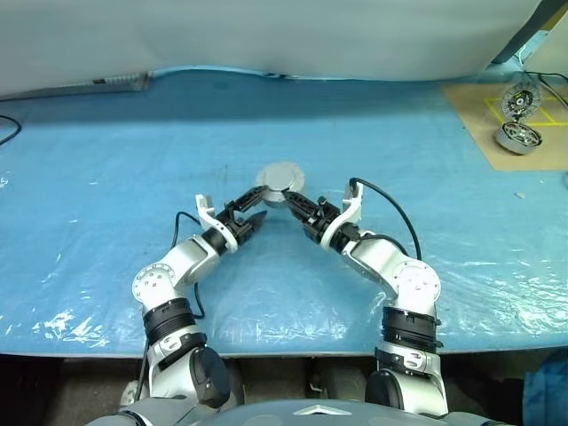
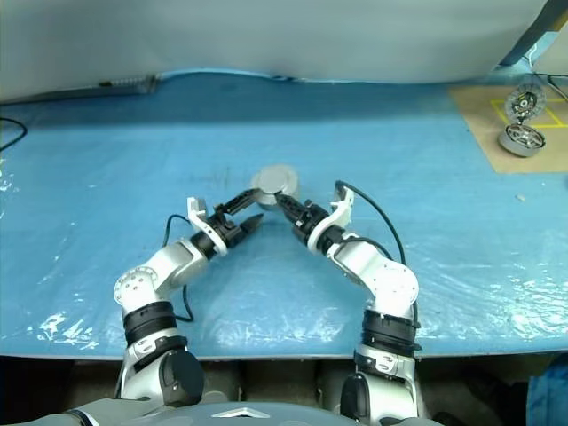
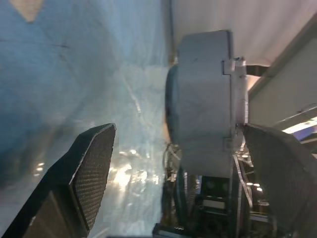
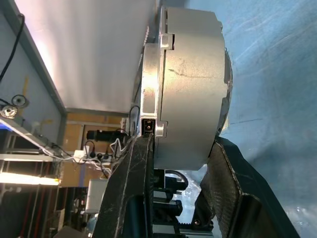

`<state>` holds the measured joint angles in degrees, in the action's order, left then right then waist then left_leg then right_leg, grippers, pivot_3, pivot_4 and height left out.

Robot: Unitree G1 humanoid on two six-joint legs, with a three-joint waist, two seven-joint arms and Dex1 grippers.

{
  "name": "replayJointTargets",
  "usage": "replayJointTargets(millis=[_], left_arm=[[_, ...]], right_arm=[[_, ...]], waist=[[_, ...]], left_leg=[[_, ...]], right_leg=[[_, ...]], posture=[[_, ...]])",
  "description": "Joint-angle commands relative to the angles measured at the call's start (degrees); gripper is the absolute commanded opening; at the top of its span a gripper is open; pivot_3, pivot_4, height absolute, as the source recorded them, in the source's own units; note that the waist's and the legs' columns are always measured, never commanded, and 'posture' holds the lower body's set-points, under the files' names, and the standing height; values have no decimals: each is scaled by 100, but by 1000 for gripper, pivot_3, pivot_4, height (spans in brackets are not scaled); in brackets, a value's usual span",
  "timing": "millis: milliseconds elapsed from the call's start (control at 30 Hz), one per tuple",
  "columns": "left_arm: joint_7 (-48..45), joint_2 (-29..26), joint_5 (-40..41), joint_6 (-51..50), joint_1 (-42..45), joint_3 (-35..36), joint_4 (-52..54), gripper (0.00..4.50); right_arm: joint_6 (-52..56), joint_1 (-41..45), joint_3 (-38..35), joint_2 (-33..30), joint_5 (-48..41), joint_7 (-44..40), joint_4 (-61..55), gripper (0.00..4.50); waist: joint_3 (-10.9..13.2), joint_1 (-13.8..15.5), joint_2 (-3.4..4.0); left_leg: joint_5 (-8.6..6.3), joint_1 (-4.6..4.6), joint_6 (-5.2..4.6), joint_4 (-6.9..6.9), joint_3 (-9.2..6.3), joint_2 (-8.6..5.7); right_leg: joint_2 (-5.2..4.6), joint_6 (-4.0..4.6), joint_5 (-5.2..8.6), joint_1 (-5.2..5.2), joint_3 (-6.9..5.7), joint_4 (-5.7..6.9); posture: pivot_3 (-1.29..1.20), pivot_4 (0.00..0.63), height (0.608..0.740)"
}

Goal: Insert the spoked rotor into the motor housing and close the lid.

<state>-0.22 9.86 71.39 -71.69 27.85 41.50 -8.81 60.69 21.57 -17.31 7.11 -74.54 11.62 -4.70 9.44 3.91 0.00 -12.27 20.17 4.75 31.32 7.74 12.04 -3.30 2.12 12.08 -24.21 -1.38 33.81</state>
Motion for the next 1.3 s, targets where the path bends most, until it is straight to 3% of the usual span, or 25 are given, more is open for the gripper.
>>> replayJointTargets(millis=[33, 533, 633, 767, 900, 933, 1033, 1200, 1300], left_arm=[[83, -21, 652, 118, -89, -94, 103, 4357], [-19, -295, 922, 791, 33, -882, -503, 4357], [-2, -338, 1045, 703, -136, -1013, -415, 3745], [206, -411, 1406, 629, -469, -1128, -55, 2456], [443, -601, 1553, 776, -651, -1216, 175, 2383], [475, -662, 1506, 843, -664, -1244, 200, 2383], [527, -912, 1066, 1101, -579, -1443, 164, 2383], [107, -1386, -516, 1889, 50, -2079, -512, 2383], [-322, -1509, -1307, 2444, 575, -2353, -1237, 2383]], right_arm=[[38, 93, 212, 83, -468, -60, -291, 1170], [132, -53, 514, -233, -1229, 130, -381, 1170], [42, -92, 566, -262, -1236, 183, -371, 1170], [-190, -152, 620, -350, -796, 203, -408, 1170], [-543, -266, 650, -498, -169, 166, -322, 1170], [-630, -301, 678, -572, 20, 111, -319, 1906], [-960, -404, 1234, -1157, 1242, -264, -537, 2862], [-2251, -570, 2444, -2142, 3684, -866, -836, 4500], [-2973, -676, 2943, -2478, 4807, -1126, -792, 4500]], waist=[[0, 4, 0], [0, 14, -1], [0, 15, -1], [0, 2, -2], [0, 18, -2], [0, 27, -2], [0, 63, -2], [0, 70, -2], [0, 77, -2]], left_leg=[[0, -1, 0, 0, -1, 1], [0, 10, 0, 27, -11, -8], [0, 11, 0, 32, -12, -7], [0, 14, 0, 37, -12, -6], [0, 20, 0, 50, -20, -5], [0, 25, 0, 61, -24, -5], [-1, 39, 0, 102, -54, -13], [0, 72, 0, 144, -64, -15], [0, 73, -2, 171, -65, -18]], right_leg=[[1, 0, 0, 0, 0, 2], [-6, -21, -13, 1, 0, 6], [-6, -22, -13, 1, 0, 10], [-6, -22, -14, 1, 0, 11], [-6, -22, -14, 1, -4, 17], [-7, -25, -16, 1, -5, 19], [-16, -42, -31, 5, -21, 17], [-23, -81, -58, 5, -25, 7], [-27, -118, -62, 8, -19, 8]], posture=[[0, 150, 740], [0, 150, 740], [0, 150, 740], [0, 150, 740], [0, 150, 740], [0, 150, 740], [0, 150, 740], [0, 150, 740], [0, 150, 740]])
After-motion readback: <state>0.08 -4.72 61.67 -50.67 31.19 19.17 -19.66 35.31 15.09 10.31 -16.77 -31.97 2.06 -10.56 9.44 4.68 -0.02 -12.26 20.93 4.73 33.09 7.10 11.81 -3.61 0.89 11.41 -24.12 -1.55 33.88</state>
